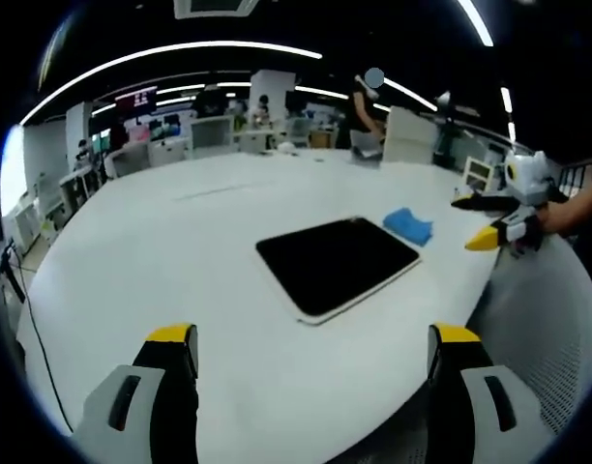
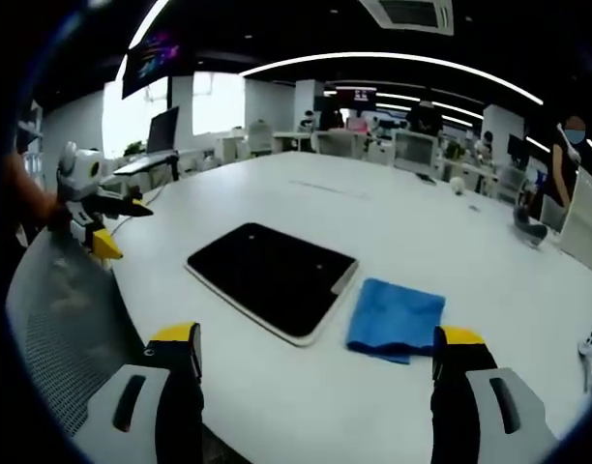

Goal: Wipe the mirror surface with the cleaning cloth until all visible marks leave the cleaned area.

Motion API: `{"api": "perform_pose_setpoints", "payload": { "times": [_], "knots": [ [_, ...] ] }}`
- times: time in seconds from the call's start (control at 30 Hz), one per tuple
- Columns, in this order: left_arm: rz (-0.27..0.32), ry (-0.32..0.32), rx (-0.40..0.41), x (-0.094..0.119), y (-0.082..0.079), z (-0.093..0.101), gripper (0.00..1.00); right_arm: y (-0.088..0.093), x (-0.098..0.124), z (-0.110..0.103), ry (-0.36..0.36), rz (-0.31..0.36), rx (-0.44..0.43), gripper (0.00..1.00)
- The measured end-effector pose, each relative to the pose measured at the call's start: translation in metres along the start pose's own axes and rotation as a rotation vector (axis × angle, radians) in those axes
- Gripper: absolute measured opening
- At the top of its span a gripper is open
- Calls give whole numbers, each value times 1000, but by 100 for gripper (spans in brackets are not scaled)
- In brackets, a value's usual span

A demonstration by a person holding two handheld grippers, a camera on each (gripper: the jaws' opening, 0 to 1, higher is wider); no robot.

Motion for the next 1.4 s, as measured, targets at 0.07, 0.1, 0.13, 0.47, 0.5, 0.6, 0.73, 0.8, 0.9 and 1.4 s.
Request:
{"api": "perform_pose_setpoints", "payload": {
  "times": [0.07,0.1,0.13,0.47,0.5,0.6,0.73,0.8,0.9,1.4],
  "knots": [
    [-14,-5,-10,-1,2,0,99,0,0,-1,-3,2,-4,99],
    [-31,-4,-20,-1,4,0,99,1,1,-1,-2,-1,-4,99],
    [-38,-5,-19,-2,4,1,99,1,1,0,1,0,-6,99],
    [4,3,28,1,-6,0,99,0,2,1,6,7,-11,99],
    [7,-2,23,1,-6,-1,99,0,2,1,6,7,-12,99],
    [29,-5,4,1,-10,-1,99,2,1,1,3,-2,-18,99],
    [21,5,-8,0,-8,2,99,1,1,-2,-8,-4,10,99],
    [23,-2,11,-1,-8,0,99,1,1,-2,-6,-8,31,98],
    [10,8,8,-2,-6,2,99,1,2,1,3,-5,13,98],
    [-14,12,-11,-2,-1,2,99,0,2,1,5,-2,2,98]
  ]
}}
Point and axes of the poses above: the point that each gripper's makers call its tool centre point, and the gripper's own axes: x roughly backward along the fingers, z roughly to its right, y roughly out of its underside, the point moved 1 cm from there along x, roughly backward along the fingers, and after that the axes turned 4 degrees about z, right-handed, at the moved point
